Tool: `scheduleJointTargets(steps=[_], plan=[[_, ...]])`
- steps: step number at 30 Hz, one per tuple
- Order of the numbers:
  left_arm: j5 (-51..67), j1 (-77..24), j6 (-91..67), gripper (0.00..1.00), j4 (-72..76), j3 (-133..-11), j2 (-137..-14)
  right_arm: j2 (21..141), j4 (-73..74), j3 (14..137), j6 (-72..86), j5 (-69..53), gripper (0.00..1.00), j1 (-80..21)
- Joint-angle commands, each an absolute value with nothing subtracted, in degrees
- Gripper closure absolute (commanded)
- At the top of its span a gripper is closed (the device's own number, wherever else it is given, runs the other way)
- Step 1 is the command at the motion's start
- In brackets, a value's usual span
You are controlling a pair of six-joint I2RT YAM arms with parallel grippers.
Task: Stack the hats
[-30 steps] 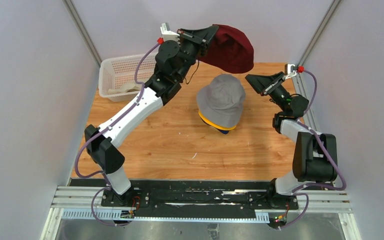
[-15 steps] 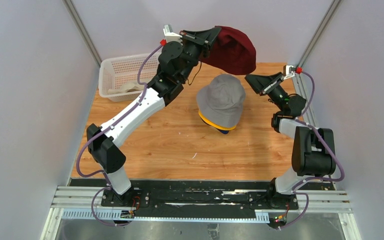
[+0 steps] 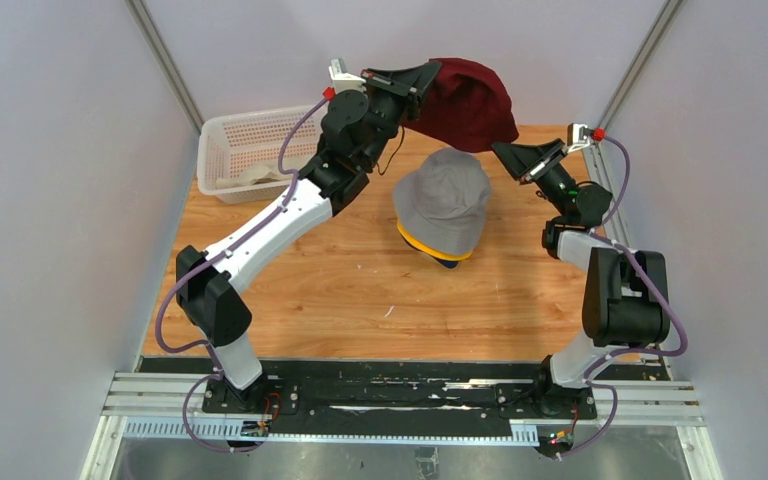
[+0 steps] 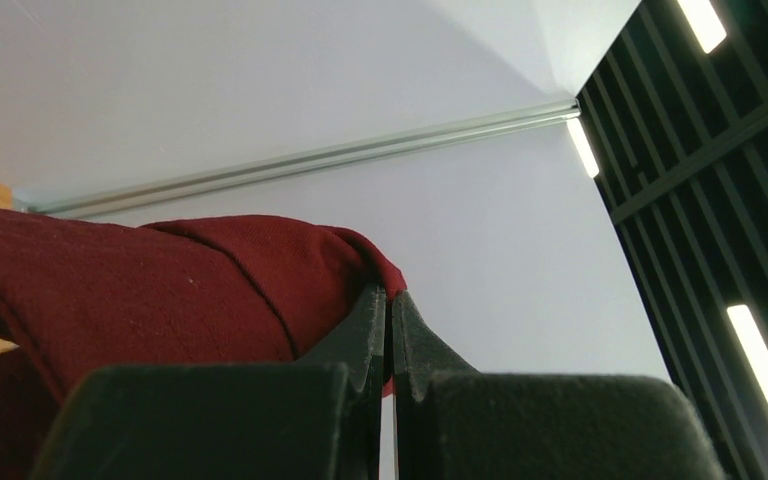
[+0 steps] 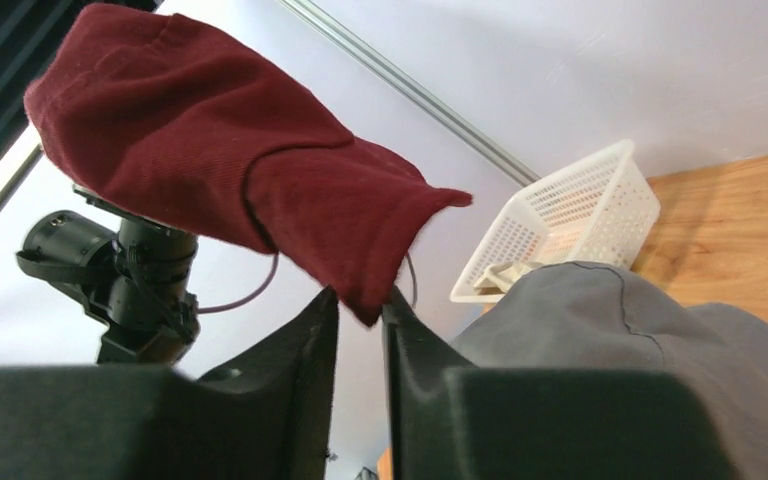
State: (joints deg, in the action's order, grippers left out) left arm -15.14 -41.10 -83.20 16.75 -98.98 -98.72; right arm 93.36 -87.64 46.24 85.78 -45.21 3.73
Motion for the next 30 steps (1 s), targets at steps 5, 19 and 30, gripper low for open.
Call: scheduleJointTargets(steps=[5, 19, 30], plan=[[-19.2, -41.6, -79.5, 1.0, 19.1, -98.7, -97.0, 90.7, -90.9, 46.3, 85.8, -44.4, 1.0, 3.4], [-22.2, -36.0, -70.2, 1.0, 16.9, -86.4, -93.3, 82.9, -89.4, 45.5, 88.1, -45.6, 1.0, 5.2], [-20.8, -35.6, -70.1, 1.0, 21.9, -78.6, -90.7, 84.0, -88.5, 46.6, 87.1, -45.5, 1.0, 5.2]])
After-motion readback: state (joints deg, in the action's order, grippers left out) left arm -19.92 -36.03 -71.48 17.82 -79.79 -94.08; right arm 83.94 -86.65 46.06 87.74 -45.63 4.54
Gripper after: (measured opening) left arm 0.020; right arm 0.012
